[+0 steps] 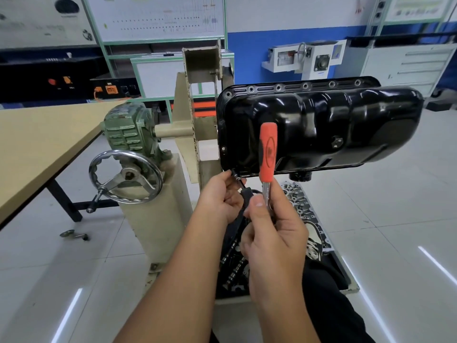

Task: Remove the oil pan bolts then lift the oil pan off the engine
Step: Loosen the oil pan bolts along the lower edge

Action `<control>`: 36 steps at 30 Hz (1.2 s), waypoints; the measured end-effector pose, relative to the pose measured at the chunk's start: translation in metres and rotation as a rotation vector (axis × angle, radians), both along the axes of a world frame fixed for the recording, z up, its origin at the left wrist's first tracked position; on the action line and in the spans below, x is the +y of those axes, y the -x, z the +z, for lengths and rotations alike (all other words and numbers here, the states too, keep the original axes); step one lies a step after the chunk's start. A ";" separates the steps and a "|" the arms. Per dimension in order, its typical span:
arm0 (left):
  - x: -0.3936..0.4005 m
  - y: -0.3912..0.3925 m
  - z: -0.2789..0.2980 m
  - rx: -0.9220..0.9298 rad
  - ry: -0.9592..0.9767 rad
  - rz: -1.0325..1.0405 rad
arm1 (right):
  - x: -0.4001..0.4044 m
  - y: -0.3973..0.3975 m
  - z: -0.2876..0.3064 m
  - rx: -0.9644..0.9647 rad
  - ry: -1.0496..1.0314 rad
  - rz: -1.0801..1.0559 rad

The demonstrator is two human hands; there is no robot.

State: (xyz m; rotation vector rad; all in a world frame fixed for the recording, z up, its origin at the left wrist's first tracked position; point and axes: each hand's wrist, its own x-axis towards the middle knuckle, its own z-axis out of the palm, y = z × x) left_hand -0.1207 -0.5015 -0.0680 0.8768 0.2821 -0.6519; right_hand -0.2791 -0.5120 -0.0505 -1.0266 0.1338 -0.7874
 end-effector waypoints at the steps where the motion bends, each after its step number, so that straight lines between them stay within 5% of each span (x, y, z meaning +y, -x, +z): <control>1: 0.000 -0.003 0.002 -0.013 0.020 -0.020 | -0.001 0.001 0.001 -0.016 -0.029 0.006; 36: -0.011 -0.005 -0.011 0.093 0.198 0.197 | -0.050 0.030 -0.005 -0.123 -0.187 0.082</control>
